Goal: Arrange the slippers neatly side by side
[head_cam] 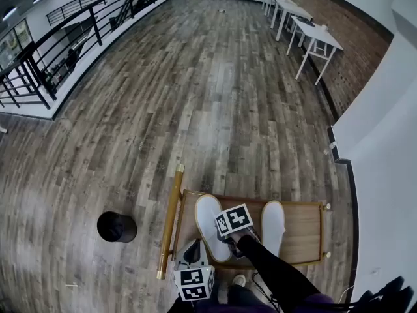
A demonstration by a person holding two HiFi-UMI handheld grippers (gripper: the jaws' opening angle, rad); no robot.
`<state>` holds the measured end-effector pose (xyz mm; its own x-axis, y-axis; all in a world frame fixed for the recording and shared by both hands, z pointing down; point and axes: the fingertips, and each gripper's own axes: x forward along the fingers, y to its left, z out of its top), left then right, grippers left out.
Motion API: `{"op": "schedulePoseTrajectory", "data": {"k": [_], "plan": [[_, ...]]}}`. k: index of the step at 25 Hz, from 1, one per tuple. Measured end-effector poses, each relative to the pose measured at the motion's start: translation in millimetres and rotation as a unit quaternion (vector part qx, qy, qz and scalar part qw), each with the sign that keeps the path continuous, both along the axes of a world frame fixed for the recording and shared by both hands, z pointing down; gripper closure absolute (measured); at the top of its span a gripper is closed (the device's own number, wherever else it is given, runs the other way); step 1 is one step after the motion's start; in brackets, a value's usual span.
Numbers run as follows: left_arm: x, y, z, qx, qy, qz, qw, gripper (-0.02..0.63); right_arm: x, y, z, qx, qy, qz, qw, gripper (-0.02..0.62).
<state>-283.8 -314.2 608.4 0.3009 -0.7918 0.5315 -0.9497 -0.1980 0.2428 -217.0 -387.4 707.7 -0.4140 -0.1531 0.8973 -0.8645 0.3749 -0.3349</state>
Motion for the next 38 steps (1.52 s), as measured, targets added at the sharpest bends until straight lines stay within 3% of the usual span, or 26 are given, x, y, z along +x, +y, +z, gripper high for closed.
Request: {"op": "schedulePoseTrajectory", "data": {"k": [8, 18, 31, 38], "plan": [[23, -9, -4, 0.008, 0.009, 0.024, 0.9996, 0.606, 52, -7, -26, -0.003, -0.043, 0.058, 0.997, 0.591], [50, -10, -11, 0.013, 0.013, 0.050, 0.9986, 0.607, 122, 19, -30, -0.044, -0.043, 0.048, 0.997, 0.590], [53, -8, -10, 0.011, 0.004, 0.052, 0.9986, 0.606, 137, 26, -2, -0.051, -0.014, 0.031, 0.998, 0.591], [47, -12, -11, 0.011, 0.002, 0.044, 0.9990, 0.606, 137, 27, 3, -0.083, -0.048, 0.061, 0.994, 0.589]]}}
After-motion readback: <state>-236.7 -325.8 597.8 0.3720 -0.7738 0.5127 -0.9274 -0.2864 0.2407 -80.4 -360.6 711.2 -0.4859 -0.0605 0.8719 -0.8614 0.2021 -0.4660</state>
